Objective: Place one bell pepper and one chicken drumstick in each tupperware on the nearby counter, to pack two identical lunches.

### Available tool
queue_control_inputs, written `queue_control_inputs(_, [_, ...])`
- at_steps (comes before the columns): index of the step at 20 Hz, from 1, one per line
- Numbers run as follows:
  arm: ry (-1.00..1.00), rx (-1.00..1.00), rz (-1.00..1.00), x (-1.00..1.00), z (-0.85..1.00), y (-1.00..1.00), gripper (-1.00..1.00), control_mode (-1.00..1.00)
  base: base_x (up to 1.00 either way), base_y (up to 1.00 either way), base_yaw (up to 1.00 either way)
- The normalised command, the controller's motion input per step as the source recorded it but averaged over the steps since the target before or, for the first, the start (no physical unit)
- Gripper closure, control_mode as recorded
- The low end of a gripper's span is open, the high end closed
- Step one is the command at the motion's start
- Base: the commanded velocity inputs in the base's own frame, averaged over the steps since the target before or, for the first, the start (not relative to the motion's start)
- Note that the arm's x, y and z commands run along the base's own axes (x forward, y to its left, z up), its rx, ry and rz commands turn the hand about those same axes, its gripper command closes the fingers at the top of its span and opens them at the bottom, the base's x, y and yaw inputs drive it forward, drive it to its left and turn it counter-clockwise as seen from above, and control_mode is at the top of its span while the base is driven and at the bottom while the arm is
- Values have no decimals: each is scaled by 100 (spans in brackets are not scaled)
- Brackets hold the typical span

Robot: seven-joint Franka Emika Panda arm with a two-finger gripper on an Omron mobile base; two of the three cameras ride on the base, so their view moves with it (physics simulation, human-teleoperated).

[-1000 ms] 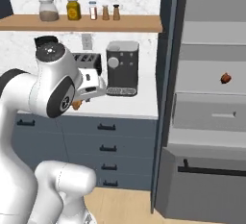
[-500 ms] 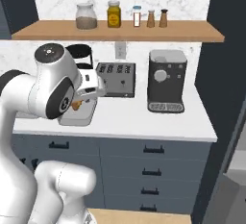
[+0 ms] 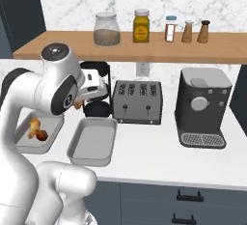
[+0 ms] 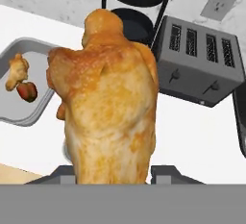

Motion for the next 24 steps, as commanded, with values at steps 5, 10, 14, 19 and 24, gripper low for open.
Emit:
queue_control_inputs(5, [16,8,6,59,-100,-1,100,-100,0,0,0])
queue_control_inputs(10, [34,-1,0,95,-100,25,100,-100,0,0,0])
queue_control_inputs(14, [36,0,-1,72,-100,11,100,-100,0,0,0])
queue_control_inputs(19, [11,0,0,1,-100,0,100,-100,0,0,0])
queue_control_inputs(24, [3,0,0,4,-92,0,100,-100,0,0,0])
